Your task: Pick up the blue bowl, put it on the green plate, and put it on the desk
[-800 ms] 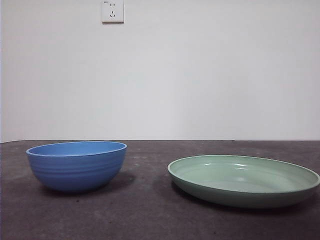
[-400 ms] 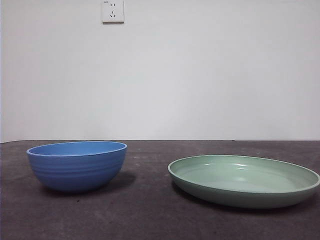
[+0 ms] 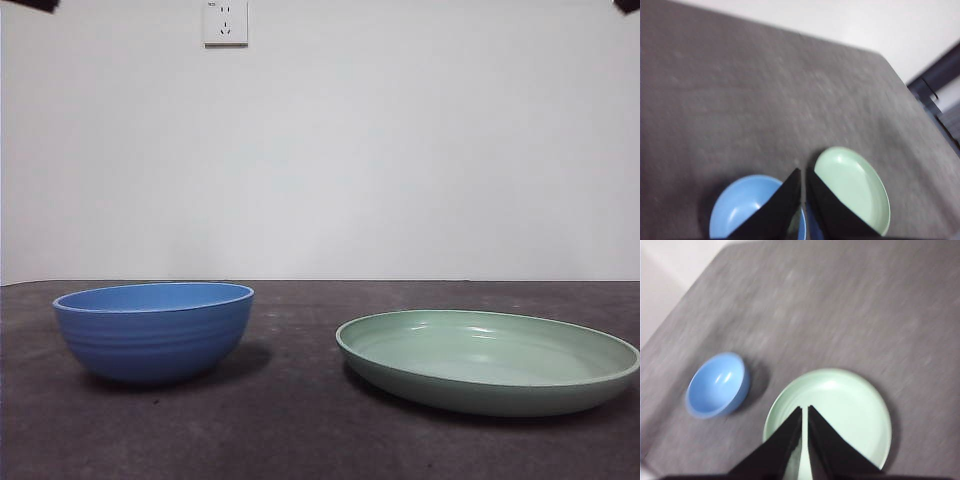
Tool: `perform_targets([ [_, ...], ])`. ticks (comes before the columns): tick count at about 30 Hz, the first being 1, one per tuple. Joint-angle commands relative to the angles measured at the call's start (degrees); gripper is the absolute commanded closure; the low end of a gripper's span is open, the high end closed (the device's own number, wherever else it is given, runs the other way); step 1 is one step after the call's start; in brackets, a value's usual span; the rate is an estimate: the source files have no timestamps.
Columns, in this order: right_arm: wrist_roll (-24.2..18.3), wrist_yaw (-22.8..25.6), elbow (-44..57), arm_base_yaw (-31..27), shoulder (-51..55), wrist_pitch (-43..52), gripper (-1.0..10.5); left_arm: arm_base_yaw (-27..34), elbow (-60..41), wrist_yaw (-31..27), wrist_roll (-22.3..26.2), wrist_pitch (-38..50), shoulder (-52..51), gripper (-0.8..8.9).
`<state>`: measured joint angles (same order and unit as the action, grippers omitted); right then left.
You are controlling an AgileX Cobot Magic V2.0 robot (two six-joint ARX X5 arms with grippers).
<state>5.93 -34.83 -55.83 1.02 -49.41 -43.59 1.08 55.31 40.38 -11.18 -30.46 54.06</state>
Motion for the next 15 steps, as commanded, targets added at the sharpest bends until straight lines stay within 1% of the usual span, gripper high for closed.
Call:
perform_targets([
  [1, -2.69, -0.68, -1.05, -0.02, -1.62, -1.40, 9.3, -0.33, 1.49, 0.59, 4.79, -0.96, 2.21, 7.94],
  [3, -3.58, -0.59, -1.05, -0.02, -2.38, -1.97, 9.3, -0.52, 1.49, 0.59, 6.40, -2.14, 3.67, 7.85],
  [6, -3.78, 0.42, -1.05, -0.02, -2.62, -1.92, 9.3, -0.59, 1.49, 0.59, 6.45, -3.48, 5.27, 7.83],
  [13, -3.80, 0.31, -1.05, -0.02, -2.56, -1.97, 9.3, -0.85, 1.49, 0.59, 6.47, -4.68, 6.54, 7.73],
  [14, -3.80, 0.33, -1.05, -0.02, -2.56, -1.99, 9.3, -0.85, 1.49, 0.59, 6.47, -4.68, 6.54, 7.57],
  [15, -3.82, 0.31, -1.05, -0.02, -2.56, -2.03, 9.2, -0.85, 1.49, 0.59, 6.47, -4.68, 6.54, 7.14],
])
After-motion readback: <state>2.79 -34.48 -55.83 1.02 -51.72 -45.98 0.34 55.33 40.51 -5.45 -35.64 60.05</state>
